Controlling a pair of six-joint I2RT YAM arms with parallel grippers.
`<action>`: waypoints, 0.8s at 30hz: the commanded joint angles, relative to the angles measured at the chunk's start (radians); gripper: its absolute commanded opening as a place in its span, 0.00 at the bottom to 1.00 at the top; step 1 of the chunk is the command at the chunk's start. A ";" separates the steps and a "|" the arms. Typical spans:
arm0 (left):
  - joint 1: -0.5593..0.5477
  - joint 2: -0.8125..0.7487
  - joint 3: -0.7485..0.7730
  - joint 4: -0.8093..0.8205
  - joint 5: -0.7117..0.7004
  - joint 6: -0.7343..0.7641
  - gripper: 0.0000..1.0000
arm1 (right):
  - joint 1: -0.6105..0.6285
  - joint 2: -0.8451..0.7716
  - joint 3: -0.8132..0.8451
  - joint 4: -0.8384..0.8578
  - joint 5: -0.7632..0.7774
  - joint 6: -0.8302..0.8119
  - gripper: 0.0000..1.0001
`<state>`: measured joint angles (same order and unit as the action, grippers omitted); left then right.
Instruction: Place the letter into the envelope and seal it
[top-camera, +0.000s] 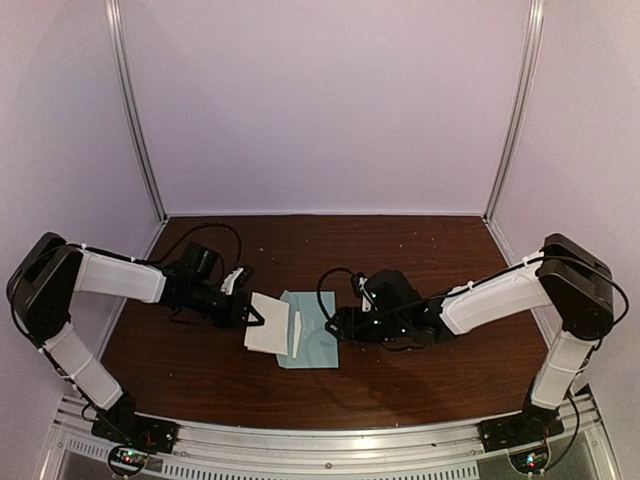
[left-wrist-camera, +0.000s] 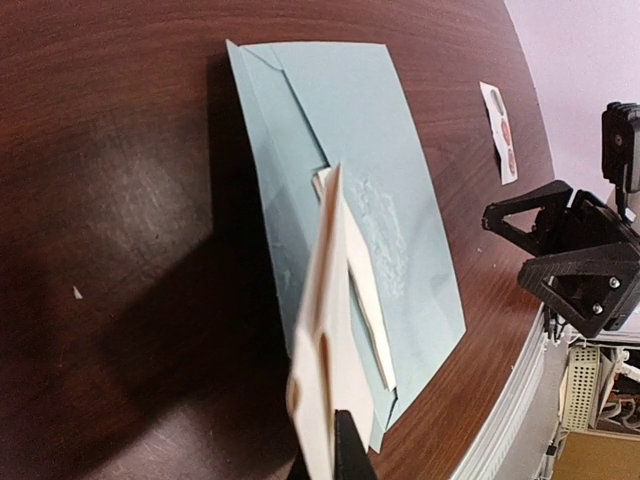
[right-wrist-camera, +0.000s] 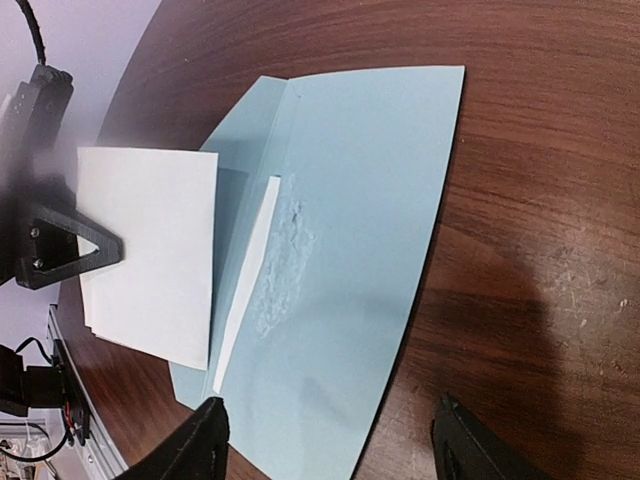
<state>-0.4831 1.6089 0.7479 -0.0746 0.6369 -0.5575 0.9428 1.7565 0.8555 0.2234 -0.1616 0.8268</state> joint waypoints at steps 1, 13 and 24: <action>0.006 0.023 -0.016 0.052 -0.004 -0.034 0.00 | 0.010 0.024 0.030 -0.008 -0.001 0.021 0.69; 0.006 0.064 -0.007 0.060 -0.007 -0.038 0.00 | 0.020 0.081 0.066 -0.038 0.005 0.028 0.66; 0.006 0.094 0.000 0.064 0.003 -0.030 0.00 | 0.031 0.125 0.090 -0.030 -0.015 0.041 0.61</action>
<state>-0.4831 1.6840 0.7403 -0.0517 0.6327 -0.5938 0.9623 1.8530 0.9176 0.1940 -0.1650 0.8532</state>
